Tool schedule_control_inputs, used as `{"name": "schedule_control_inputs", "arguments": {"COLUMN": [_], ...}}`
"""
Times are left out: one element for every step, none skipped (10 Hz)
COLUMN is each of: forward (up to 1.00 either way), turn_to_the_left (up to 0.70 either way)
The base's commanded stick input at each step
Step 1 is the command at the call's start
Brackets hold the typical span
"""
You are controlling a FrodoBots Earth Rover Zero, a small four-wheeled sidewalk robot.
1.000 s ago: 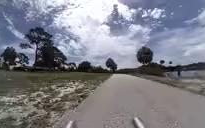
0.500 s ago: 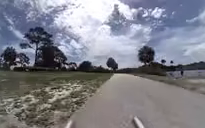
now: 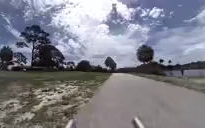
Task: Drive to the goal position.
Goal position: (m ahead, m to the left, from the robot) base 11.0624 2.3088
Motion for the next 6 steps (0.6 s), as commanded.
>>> {"name": "schedule_control_inputs", "arguments": {"forward": [0.85,0.85,0.85,0.85,0.85,0.85], "turn_to_the_left": [0.00,0.00,0.00,0.00,-0.02,-0.17]}}
